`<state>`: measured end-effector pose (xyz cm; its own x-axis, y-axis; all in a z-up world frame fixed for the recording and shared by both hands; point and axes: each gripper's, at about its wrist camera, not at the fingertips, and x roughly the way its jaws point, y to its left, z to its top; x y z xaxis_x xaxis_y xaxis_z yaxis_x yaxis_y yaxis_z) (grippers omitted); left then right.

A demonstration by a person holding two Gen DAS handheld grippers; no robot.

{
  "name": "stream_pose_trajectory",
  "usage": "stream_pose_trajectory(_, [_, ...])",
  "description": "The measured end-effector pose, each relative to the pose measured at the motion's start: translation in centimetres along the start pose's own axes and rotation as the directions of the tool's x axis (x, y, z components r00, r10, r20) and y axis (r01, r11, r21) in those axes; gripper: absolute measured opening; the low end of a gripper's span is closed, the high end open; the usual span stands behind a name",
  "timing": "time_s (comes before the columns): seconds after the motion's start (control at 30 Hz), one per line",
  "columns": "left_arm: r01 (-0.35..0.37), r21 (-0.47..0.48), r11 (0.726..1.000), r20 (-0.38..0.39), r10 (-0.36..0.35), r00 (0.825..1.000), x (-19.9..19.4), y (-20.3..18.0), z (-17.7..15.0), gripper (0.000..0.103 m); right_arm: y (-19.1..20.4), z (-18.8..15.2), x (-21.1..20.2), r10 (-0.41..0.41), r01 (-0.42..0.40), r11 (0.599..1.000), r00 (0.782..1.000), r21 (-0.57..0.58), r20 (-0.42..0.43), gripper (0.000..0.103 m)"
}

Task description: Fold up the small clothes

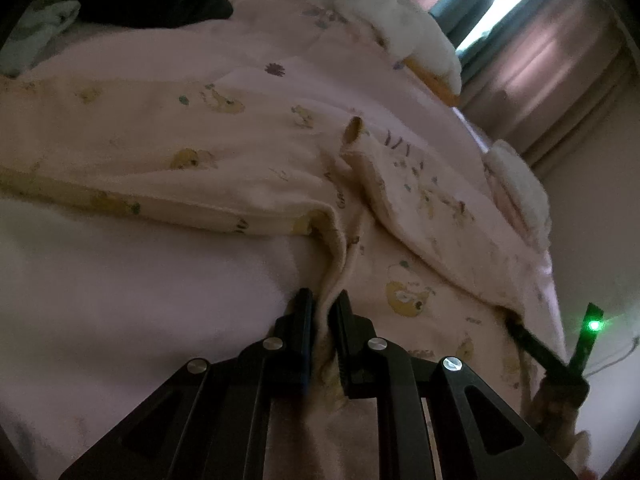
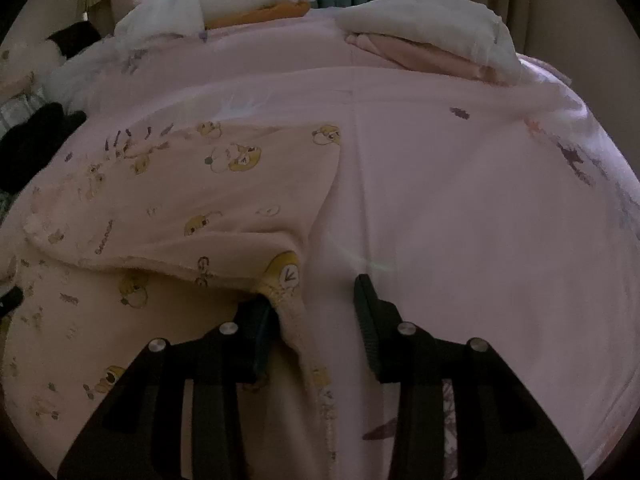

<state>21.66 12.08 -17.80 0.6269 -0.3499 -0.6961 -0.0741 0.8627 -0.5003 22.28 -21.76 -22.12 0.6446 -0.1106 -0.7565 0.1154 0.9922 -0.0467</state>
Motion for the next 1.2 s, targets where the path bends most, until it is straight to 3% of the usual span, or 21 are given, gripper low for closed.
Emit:
stream_pose_trajectory(0.1, [-0.080,0.040,0.996,0.020,0.080,0.997,-1.9,0.6,0.9,0.018,-0.2,0.2,0.0,-0.015,0.015,1.000,1.000,-0.013,0.000,0.038])
stream_pose_trajectory(0.13, [-0.129,0.043,0.991,0.036,0.128,0.991,-2.5,1.1,1.2,0.024,-0.5,-0.1,-0.2,-0.018,0.018,1.000,1.000,-0.016,0.001,0.038])
stream_pose_trajectory(0.17, [-0.201,0.032,0.979,0.060,0.199,0.978,-3.5,2.1,1.7,0.036,-0.6,-0.2,-0.3,-0.021,0.021,1.000,1.000,-0.018,0.002,0.037])
stream_pose_trajectory(0.23, [-0.260,-0.055,0.964,0.104,0.264,0.959,-5.6,5.3,2.6,0.049,-0.6,-0.2,-0.3,-0.022,0.022,1.000,1.000,-0.020,0.002,0.037])
stream_pose_trajectory(0.27, [-0.247,-0.136,0.959,0.119,0.263,0.957,-6.8,7.6,3.0,0.049,-0.6,-0.2,-0.3,-0.022,0.022,1.000,1.000,-0.020,0.003,0.037])
stream_pose_trajectory(0.33, [-0.163,-0.330,0.930,0.153,0.223,0.963,-9.4,12.4,3.4,0.049,-0.6,-0.2,-0.3,-0.022,0.022,1.000,1.000,-0.019,0.003,0.037])
stream_pose_trajectory(0.43, [-0.017,-0.558,0.829,0.264,0.198,0.944,-13.2,18.8,2.9,0.049,-0.6,-0.2,-0.3,-0.023,0.023,1.000,1.000,-0.020,0.002,0.037])
stream_pose_trajectory(0.5, [0.077,-0.627,0.775,0.319,0.165,0.933,-14.4,21.9,2.3,0.049,-0.5,-0.2,-0.3,-0.025,0.025,0.999,1.000,-0.022,0.002,0.037])
stream_pose_trajectory(0.6, [0.229,-0.654,0.721,0.357,0.028,0.934,-14.2,24.2,1.8,0.049,-0.5,-0.2,-0.3,-0.032,0.032,0.999,0.999,-0.029,0.002,0.038])
stream_pose_trajectory(0.63, [0.224,-0.652,0.725,0.346,0.021,0.938,-14.0,24.3,1.8,0.049,-0.5,-0.3,-0.3,-0.034,0.034,0.999,0.999,-0.030,0.002,0.038])
stream_pose_trajectory(0.73, [0.152,-0.592,0.791,0.270,0.017,0.963,-12.9,23.0,2.9,0.041,-0.6,-0.2,-0.3,-0.034,0.034,0.999,0.999,-0.030,0.001,0.038])
stream_pose_trajectory(0.77, [0.119,-0.571,0.812,0.233,0.021,0.972,-12.3,22.4,3.3,0.031,-0.6,-0.2,-0.3,-0.034,0.034,0.999,0.999,-0.030,0.001,0.038])
stream_pose_trajectory(0.83, [0.068,-0.578,0.813,0.199,0.060,0.978,-11.3,21.9,3.7,0.018,-0.6,-0.2,-0.3,-0.034,0.034,0.999,0.999,-0.030,0.001,0.038])
stream_pose_trajectory(0.87, [0.058,-0.593,0.803,0.204,0.080,0.976,-11.1,22.1,3.7,0.011,-0.5,-0.2,-0.3,-0.035,0.035,0.999,0.999,-0.031,0.002,0.038])
stream_pose_trajectory(0.93, [0.039,-0.620,0.784,0.208,0.116,0.971,-11.0,22.6,4.3,0.007,-0.5,-0.2,-0.3,-0.035,0.036,0.999,0.999,-0.032,0.001,0.038])
stream_pose_trajectory(0.97, [0.012,-0.609,0.793,0.201,0.140,0.969,-11.0,22.4,4.6,0.006,-0.6,-0.2,-0.3,-0.036,0.036,0.999,0.999,-0.033,0.001,0.038])
stream_pose_trajectory(1.03, [-0.097,-0.534,0.840,0.160,0.214,0.964,-11.1,21.2,5.5,0.004,-0.5,-0.2,-0.3,-0.038,0.038,0.999,0.999,-0.035,0.001,0.038])
stream_pose_trajectory(1.1, [-0.206,-0.453,0.868,0.136,0.295,0.946,-11.3,19.5,6.1,0.003,-0.4,-0.3,-0.3,-0.046,0.046,0.998,0.999,-0.041,0.003,0.038])
stream_pose_trajectory(1.13, [-0.225,-0.429,0.875,0.142,0.311,0.940,-11.5,18.6,6.4,0.003,-0.3,-0.3,-0.3,-0.052,0.052,0.998,0.999,-0.046,0.004,0.038])
stream_pose_trajectory(1.2, [-0.178,-0.396,0.901,0.187,0.269,0.945,-12.3,17.4,7.1,0.003,-0.3,-0.3,-0.3,-0.055,0.055,0.997,0.998,-0.049,0.003,0.038])
